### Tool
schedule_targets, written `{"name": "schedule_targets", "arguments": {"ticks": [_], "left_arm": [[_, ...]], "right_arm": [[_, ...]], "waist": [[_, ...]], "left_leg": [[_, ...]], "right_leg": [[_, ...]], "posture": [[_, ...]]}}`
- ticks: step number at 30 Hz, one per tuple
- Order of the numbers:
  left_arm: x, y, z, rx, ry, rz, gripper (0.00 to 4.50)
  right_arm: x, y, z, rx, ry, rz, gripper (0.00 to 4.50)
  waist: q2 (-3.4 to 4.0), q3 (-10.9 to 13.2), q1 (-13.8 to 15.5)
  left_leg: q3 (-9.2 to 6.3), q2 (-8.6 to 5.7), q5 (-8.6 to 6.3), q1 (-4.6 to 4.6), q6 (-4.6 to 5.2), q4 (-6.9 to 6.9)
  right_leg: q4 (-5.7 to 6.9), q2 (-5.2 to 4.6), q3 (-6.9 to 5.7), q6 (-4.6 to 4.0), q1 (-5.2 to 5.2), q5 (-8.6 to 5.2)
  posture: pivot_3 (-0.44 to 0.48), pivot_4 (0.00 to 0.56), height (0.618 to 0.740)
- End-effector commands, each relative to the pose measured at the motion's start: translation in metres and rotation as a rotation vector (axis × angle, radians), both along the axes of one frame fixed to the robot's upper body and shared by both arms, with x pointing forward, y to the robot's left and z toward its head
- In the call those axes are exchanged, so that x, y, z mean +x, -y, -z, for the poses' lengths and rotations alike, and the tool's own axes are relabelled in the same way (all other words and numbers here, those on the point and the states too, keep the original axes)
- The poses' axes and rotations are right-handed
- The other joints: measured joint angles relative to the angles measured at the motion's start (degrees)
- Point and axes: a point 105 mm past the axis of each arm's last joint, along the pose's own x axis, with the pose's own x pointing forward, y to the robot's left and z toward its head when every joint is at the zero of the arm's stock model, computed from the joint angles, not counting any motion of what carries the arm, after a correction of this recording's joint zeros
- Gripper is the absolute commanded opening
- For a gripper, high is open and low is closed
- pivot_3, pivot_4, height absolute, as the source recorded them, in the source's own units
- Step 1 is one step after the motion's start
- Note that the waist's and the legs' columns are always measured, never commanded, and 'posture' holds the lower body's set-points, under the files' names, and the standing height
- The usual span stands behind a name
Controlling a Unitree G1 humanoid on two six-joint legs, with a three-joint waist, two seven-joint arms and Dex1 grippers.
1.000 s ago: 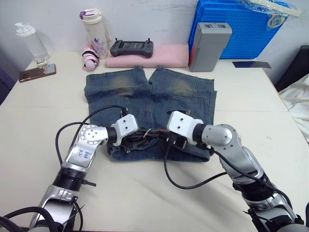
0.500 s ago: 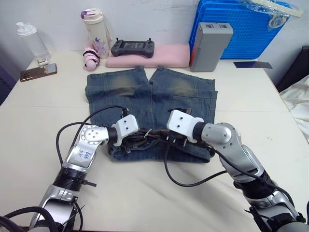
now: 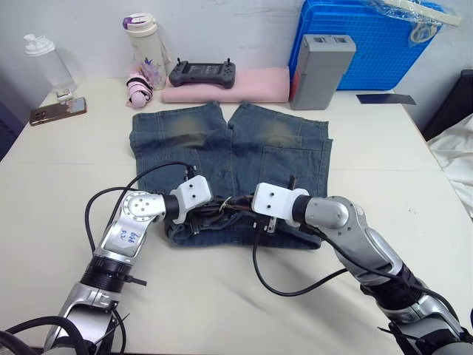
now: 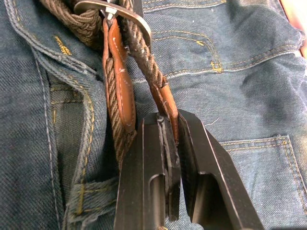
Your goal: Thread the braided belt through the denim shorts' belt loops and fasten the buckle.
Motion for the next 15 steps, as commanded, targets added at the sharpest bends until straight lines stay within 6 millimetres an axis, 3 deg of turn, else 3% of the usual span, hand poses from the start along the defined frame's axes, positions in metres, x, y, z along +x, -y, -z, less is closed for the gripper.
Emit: {"name": "schedule_targets", "arguments": {"ticks": [1,5,9,13,15], "left_arm": [[-0.006,0.000,-0.009,-0.091,-0.035,-0.011,0.42],[-0.011,-0.010,-0.019,-0.188,-0.113,-0.059,1.96],[-0.017,-0.040,-0.029,-0.326,-0.253,-0.167,3.77],[-0.030,-0.054,-0.041,-0.434,-0.333,-0.159,3.77],[-0.035,-0.054,-0.043,-0.474,-0.359,-0.140,3.15]], "right_arm": [[-0.003,-0.001,-0.003,-0.005,0.032,-0.004,0.01],[-0.003,-0.002,-0.002,-0.001,0.034,0.000,0.00],[-0.002,-0.001,-0.002,0.007,0.038,0.014,0.00],[-0.001,-0.001,-0.002,0.016,0.048,0.022,0.00],[0.000,-0.001,-0.002,0.020,0.051,0.027,0.00]], "waist": [[0.00,0.0,0.0],[0.00,0.0,-0.1],[-0.01,0.0,-0.5],[-0.01,0.0,-1.1],[-0.01,0.0,-1.1]], "left_leg": [[0.00,0.00,0.00,0.00,0.00,0.00],[-0.02,0.02,0.00,-0.02,0.00,-0.01],[-0.03,0.03,0.00,-0.02,0.00,-0.01],[-0.08,0.04,0.00,-0.03,-0.02,-0.01],[-0.08,0.04,0.00,-0.02,-0.03,0.00]], "right_leg": [[0.00,0.00,0.00,0.00,0.00,0.00],[-0.01,0.00,-0.01,0.00,-0.01,0.00],[-0.01,0.00,-0.01,0.00,-0.01,0.00],[-0.02,0.00,-0.01,0.00,-0.01,0.00],[-0.02,-0.01,-0.01,0.00,0.00,0.00]], "posture": [[0.000,0.150,0.712],[0.000,0.150,0.712],[0.000,0.150,0.712],[0.000,0.150,0.712],[0.000,0.150,0.712]]}}
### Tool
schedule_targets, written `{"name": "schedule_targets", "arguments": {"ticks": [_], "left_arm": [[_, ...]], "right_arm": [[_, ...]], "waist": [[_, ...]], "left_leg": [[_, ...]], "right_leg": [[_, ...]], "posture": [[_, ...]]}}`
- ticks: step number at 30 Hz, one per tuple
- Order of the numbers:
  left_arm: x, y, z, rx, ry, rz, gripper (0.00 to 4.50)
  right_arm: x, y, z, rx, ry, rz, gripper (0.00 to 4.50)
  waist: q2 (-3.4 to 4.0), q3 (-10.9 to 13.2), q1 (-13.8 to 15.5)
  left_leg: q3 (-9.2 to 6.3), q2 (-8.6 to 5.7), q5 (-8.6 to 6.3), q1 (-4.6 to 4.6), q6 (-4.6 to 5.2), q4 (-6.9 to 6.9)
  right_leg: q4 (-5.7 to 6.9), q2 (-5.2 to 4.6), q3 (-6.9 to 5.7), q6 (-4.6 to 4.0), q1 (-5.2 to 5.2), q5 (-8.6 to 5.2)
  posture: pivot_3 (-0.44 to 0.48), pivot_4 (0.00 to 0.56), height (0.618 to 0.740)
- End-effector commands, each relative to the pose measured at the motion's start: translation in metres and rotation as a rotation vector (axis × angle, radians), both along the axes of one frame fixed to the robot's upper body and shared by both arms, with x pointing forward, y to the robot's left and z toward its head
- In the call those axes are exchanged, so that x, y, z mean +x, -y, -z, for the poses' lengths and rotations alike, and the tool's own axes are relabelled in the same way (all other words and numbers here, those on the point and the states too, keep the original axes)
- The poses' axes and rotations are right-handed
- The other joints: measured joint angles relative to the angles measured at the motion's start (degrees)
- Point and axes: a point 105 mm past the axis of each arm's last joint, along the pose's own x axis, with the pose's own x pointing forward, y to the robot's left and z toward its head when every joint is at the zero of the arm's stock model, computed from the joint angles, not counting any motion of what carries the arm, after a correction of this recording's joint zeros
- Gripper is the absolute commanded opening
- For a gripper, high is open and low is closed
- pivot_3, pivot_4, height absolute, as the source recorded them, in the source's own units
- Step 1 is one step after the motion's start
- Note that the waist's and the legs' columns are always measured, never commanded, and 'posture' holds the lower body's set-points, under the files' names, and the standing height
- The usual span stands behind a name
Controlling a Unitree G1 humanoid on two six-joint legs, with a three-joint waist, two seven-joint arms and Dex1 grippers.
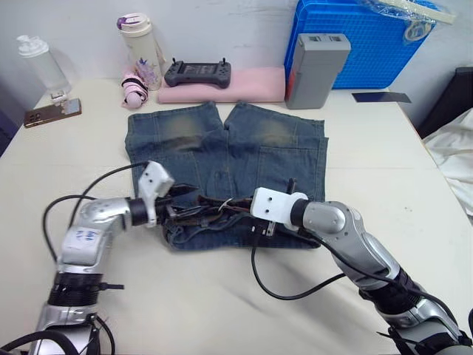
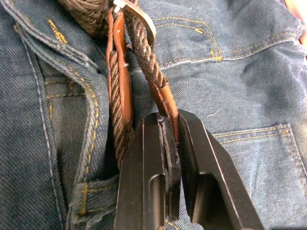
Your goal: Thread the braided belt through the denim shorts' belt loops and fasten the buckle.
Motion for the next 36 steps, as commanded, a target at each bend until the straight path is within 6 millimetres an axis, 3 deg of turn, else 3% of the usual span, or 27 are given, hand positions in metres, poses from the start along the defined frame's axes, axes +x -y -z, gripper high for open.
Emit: {"name": "schedule_targets", "arguments": {"ticks": [1,3,7,13,15,19,22,26,35,36], "left_arm": [[-0.014,0.004,-0.011,-0.063,-0.003,0.068,2.83],[-0.018,0.006,-0.003,-0.029,-0.022,0.091,2.00],[-0.021,0.011,0.038,0.146,-0.067,0.116,0.03],[-0.023,0.001,0.078,0.336,-0.066,0.115,0.03],[-0.026,0.000,0.088,0.373,-0.060,0.127,0.03],[-0.027,-0.001,0.094,0.404,-0.035,0.126,0.03],[-0.026,0.000,0.093,0.409,-0.017,0.122,0.03],[-0.025,0.001,0.093,0.416,0.002,0.119,0.03],[-0.021,-0.001,0.090,0.445,0.049,0.107,0.03],[-0.021,-0.001,0.088,0.447,0.057,0.107,0.01]], "right_arm": [[0.001,0.000,-0.009,0.018,0.046,0.012,0.00],[0.001,0.001,-0.009,0.022,0.050,0.016,0.00],[0.002,0.005,-0.013,0.029,0.064,0.034,0.00],[-0.010,0.016,-0.018,0.062,0.082,0.020,0.00],[-0.016,0.042,-0.010,0.020,0.103,0.052,0.00],[-0.024,0.118,0.025,-0.212,0.099,0.186,0.00],[-0.023,0.155,0.029,-0.258,0.098,0.303,0.00],[-0.018,0.158,0.025,-0.231,0.126,0.343,0.00],[-0.017,0.158,0.030,-0.214,0.143,0.394,0.00],[-0.018,0.158,0.031,-0.213,0.142,0.395,0.41]], "waist": [[0.00,0.0,0.0],[0.00,0.0,-0.1],[0.01,0.0,-0.1],[0.02,0.0,0.2],[0.11,-0.1,0.5],[0.29,-0.2,1.3],[0.39,-0.2,1.3],[0.48,-0.3,1.4],[0.49,-0.3,1.5],[0.50,-0.3,1.5]], "left_leg": [[-0.02,0.00,0.00,0.00,0.00,0.00],[-0.01,-0.01,0.00,0.00,-0.01,0.00],[0.00,-0.01,-0.01,0.01,-0.03,-0.02],[0.01,-0.01,-0.02,0.05,-0.04,-0.03],[0.03,-0.01,-0.03,0.15,-0.04,-0.09],[0.06,0.00,-0.17,0.35,0.05,-0.15],[0.16,0.03,-0.22,1.00,0.11,-0.47],[0.17,0.06,-0.24,1.53,0.09,-0.89],[0.14,0.05,-0.24,1.46,0.05,-0.91],[0.13,0.06,-0.24,1.46,0.06,-0.91]], "right_leg": [[-0.01,0.00,0.00,0.00,0.00,0.00],[-0.02,0.00,0.00,0.00,0.00,0.00],[-0.06,0.00,0.01,0.00,0.00,0.00],[-0.29,-0.01,0.03,0.00,0.01,0.00],[-0.33,-0.02,0.05,0.00,0.10,0.00],[-0.58,-0.02,0.04,0.00,0.39,0.00],[-0.83,-0.02,0.09,0.05,0.99,0.02],[-1.03,-0.02,0.12,0.08,1.43,0.04],[-1.17,-0.02,0.08,0.09,1.43,0.05],[-1.17,-0.02,0.07,0.09,1.43,0.05]], "posture": [[0.000,0.150,0.712],[0.000,0.150,0.712],[0.000,0.150,0.712],[0.000,0.150,0.712],[0.000,0.150,0.712],[0.000,0.150,0.712],[0.000,0.150,0.712],[0.000,0.150,0.712],[0.000,0.150,0.712],[0.000,0.150,0.712]]}}
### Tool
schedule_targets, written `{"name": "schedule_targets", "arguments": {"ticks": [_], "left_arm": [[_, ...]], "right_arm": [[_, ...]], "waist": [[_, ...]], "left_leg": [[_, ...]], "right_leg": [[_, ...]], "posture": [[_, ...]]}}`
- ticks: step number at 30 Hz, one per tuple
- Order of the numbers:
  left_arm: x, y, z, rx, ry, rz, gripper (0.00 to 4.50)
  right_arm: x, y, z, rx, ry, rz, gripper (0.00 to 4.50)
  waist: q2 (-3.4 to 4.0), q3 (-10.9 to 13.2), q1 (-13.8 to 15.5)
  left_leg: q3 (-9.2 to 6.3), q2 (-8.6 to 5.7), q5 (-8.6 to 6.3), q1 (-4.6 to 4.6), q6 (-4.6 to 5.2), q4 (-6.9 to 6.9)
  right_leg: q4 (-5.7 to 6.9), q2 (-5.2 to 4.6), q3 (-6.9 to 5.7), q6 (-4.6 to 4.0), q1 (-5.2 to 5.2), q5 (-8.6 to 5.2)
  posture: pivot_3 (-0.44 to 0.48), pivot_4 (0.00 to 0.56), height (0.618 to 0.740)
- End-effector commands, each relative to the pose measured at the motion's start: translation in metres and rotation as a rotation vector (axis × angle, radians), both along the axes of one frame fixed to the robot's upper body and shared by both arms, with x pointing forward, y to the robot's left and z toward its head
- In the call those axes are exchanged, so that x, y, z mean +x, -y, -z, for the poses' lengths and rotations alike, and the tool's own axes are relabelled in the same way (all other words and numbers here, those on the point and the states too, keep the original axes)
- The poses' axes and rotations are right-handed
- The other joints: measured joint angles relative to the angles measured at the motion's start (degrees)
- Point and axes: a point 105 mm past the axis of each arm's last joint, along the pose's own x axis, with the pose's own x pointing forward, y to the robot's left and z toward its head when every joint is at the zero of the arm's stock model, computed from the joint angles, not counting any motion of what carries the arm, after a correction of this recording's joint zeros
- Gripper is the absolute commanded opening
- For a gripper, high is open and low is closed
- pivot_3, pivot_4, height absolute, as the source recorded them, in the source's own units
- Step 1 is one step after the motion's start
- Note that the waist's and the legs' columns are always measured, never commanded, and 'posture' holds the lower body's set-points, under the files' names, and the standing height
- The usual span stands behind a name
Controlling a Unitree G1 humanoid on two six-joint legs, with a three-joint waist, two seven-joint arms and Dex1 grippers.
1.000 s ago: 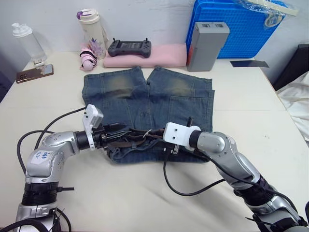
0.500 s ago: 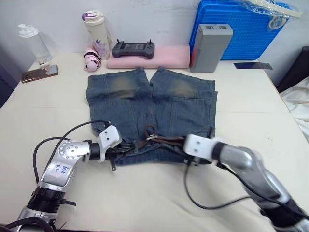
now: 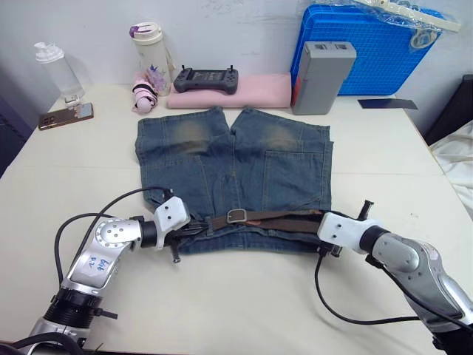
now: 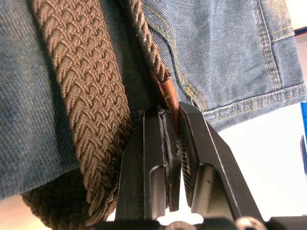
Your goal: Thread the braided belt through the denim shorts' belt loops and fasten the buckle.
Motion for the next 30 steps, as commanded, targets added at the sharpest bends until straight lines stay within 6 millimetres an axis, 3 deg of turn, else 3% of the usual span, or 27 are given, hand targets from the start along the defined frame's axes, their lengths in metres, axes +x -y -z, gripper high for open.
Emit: {"name": "schedule_targets", "arguments": {"ticks": [1,4,9,12,16,19,22,25,27,30], "left_arm": [[-0.001,-0.020,0.026,0.098,-0.066,-0.072,0.00],[0.001,-0.021,0.020,0.100,-0.033,-0.076,0.00],[0.008,-0.024,-0.006,0.044,0.050,-0.096,0.00],[0.006,-0.026,-0.038,-0.074,0.069,-0.093,0.87],[0.002,-0.038,-0.095,-0.220,0.116,-0.119,2.64],[-0.013,-0.045,-0.123,-0.321,0.077,-0.094,3.90],[-0.031,-0.051,-0.140,-0.350,0.061,-0.090,3.90],[-0.043,-0.062,-0.138,-0.309,0.092,-0.146,3.90],[-0.048,-0.073,-0.130,-0.270,0.095,-0.207,3.90],[-0.053,-0.082,-0.116,-0.250,0.111,-0.280,3.90]], "right_arm": [[0.004,0.021,-0.003,-0.028,0.030,0.100,0.86],[0.001,0.021,-0.003,0.018,0.011,0.112,2.13],[-0.006,0.022,-0.018,0.125,-0.050,0.116,4.46],[-0.013,0.018,-0.034,0.199,-0.105,0.069,4.50],[-0.019,0.016,-0.067,0.353,-0.180,0.000,4.50],[-0.025,0.010,-0.086,0.488,-0.240,-0.059,4.50],[-0.030,-0.003,-0.112,0.643,-0.251,-0.141,4.50],[-0.036,-0.018,-0.128,0.754,-0.262,-0.204,4.50],[-0.038,-0.024,-0.128,0.809,-0.277,-0.204,4.50],[-0.039,-0.020,-0.111,0.810,-0.312,-0.140,4.50]], "waist": [[0.00,0.0,0.0],[0.00,0.0,0.0],[0.01,0.0,-0.2],[-0.11,0.2,-0.3],[-0.19,0.8,-0.3],[-0.23,1.0,-0.3],[-0.18,1.1,-0.4],[-0.11,1.2,-0.7],[-0.10,1.2,-0.5],[-0.13,1.2,0.0]], "left_leg": [[0.00,0.00,0.00,0.00,0.00,0.00],[-0.02,0.00,0.00,0.00,0.00,-0.01],[-0.04,0.03,0.01,-0.01,-0.02,-0.02],[-0.06,0.06,0.02,-0.26,-0.02,-0.01],[-0.05,0.05,0.05,-0.58,-0.06,0.02],[-0.11,0.06,0.04,-0.62,-0.05,0.04],[-0.13,0.05,0.04,-0.67,-0.03,-0.02],[-0.13,0.04,0.02,-0.72,-0.01,-0.02],[-0.17,0.04,0.02,-0.73,-0.01,-0.05],[-0.18,0.02,0.02,-0.75,-0.01,-0.04]], "right_leg": [[0.00,0.00,0.00,0.00,0.00,0.00],[0.00,0.00,0.00,0.00,0.00,0.00],[0.03,0.01,-0.02,0.00,-0.01,0.00],[0.08,0.03,-0.02,-0.01,-0.30,0.00],[0.10,0.03,-0.04,-0.02,-0.62,0.00],[0.01,0.03,-0.11,-0.02,-0.58,0.00],[-0.02,0.04,-0.16,-0.02,-0.55,0.00],[-0.06,0.04,-0.15,0.03,-0.56,0.02],[-0.07,0.04,-0.19,0.02,-0.56,0.02],[-0.15,0.04,-0.19,0.02,-0.58,0.01]], "posture": [[0.000,0.150,0.712],[0.000,0.150,0.712],[0.000,0.150,0.712],[0.000,0.150,0.712],[0.000,0.150,0.712],[0.000,0.150,0.712],[0.000,0.150,0.712],[0.000,0.150,0.712],[0.000,0.150,0.712],[0.000,0.150,0.712]]}}
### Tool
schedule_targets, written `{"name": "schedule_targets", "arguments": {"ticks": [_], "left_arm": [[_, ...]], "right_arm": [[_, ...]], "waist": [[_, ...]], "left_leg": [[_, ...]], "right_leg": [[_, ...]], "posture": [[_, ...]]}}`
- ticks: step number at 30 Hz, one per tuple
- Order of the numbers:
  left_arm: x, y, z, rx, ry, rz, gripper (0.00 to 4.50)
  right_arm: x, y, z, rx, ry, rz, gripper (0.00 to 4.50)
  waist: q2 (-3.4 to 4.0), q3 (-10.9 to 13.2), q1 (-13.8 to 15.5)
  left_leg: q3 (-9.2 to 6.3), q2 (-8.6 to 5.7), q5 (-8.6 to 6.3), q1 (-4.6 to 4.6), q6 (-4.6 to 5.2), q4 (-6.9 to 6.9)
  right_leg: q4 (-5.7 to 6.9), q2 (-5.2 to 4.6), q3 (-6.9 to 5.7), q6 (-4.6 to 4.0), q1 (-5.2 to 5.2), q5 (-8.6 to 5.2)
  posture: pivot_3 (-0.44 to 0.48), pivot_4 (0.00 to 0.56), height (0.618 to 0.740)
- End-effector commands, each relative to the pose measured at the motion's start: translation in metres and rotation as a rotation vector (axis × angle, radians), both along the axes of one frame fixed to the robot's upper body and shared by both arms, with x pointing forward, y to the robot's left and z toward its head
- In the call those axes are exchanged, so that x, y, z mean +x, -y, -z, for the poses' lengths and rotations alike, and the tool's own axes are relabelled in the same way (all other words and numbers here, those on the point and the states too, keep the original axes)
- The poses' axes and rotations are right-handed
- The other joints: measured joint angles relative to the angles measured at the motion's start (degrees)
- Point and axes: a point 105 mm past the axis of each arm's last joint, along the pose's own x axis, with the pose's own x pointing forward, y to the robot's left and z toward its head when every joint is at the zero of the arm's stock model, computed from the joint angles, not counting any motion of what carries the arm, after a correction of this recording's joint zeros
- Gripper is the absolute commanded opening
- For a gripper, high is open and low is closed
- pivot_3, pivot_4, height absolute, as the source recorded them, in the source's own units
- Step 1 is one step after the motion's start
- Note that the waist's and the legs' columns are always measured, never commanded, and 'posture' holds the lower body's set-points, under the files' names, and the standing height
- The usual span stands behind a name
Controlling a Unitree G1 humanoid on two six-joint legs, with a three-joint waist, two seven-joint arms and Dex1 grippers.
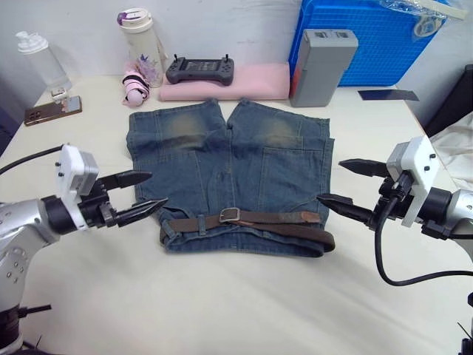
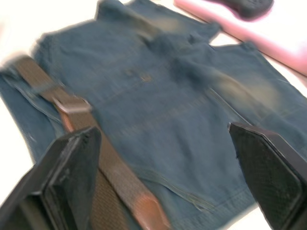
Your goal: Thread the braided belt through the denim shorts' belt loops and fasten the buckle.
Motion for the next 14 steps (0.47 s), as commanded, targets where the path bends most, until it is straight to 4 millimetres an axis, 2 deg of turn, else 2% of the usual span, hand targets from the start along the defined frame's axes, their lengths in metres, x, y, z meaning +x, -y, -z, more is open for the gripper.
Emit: {"name": "schedule_targets", "arguments": {"ticks": [1,14], "left_arm": [[-0.0067,-0.0070,-0.0031,0.035,0.080,-0.066,3.90],[-0.0039,-0.0010,-0.0024,0.001,0.111,-0.070,3.90]], "right_arm": [[-0.0039,0.0040,0.0081,-0.018,-0.012,0.045,4.50],[0.0047,0.0132,0.0177,-0.052,-0.006,0.100,4.50]], "waist": [[-0.04,0.0,0.5],[-0.02,0.0,0.1]], "left_leg": [[-0.01,-0.01,0.00,-0.03,0.01,0.03],[0.03,-0.05,-0.02,-0.18,0.07,0.09]], "right_leg": [[-0.06,-0.01,0.00,0.00,0.00,0.00],[-0.06,-0.04,0.05,0.11,-0.13,0.08]], "posture": [[0.000,0.150,0.712],[0.000,0.150,0.712]]}}
